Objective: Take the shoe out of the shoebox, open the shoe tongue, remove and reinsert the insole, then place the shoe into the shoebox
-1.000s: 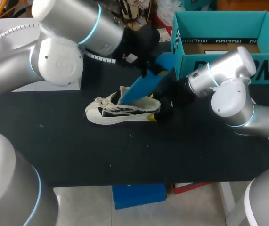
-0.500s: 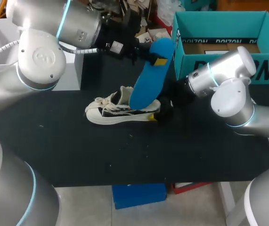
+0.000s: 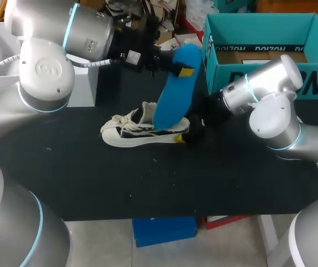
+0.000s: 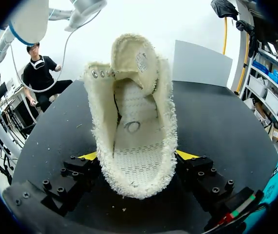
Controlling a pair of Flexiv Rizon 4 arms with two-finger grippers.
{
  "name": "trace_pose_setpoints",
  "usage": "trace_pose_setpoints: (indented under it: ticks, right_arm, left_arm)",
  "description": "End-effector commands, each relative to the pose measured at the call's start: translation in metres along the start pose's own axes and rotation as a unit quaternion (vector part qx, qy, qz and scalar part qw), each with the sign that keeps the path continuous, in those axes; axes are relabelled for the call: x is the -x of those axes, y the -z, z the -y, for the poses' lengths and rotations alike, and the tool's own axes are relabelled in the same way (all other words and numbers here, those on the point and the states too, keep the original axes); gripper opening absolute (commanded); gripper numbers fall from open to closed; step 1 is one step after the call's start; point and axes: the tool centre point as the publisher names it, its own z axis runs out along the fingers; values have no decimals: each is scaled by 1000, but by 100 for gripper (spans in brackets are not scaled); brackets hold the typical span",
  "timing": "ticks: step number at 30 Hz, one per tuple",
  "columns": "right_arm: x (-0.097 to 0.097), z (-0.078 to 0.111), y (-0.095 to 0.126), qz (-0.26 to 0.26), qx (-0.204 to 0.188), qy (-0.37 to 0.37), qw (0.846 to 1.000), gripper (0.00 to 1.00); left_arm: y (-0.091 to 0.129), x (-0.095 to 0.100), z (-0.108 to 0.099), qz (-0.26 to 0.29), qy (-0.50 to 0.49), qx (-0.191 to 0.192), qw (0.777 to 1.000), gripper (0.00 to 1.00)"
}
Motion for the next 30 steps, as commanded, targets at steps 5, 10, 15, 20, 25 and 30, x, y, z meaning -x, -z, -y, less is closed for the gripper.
trace_pose_setpoints:
  ticks: [5,10,15,20,25,30]
  right_arm:
    - [-1,1,-2,0,-1,-1,1000,0]
    - [-1,1,-2,0,-1,-1,1000,0]
    - [-1,1,-2,0,-1,-1,1000,0]
    - [-1,1,-2,0,-1,-1,1000,0]
    - [-1,1,-2,0,-1,-1,1000,0]
    - [-1,1,-2,0,-1,-1,1000,0]
  left_arm:
    - [8,0,-16,4,57,-96,994,0]
    - [17,-6,-7,-1,69,-130,989,0]
    - [23,-17,7,-14,61,-149,987,0]
    - [27,-32,20,-40,62,-160,984,0]
    - [32,-46,30,-46,59,-164,984,0]
    - [36,-59,39,-47,49,-165,984,0]
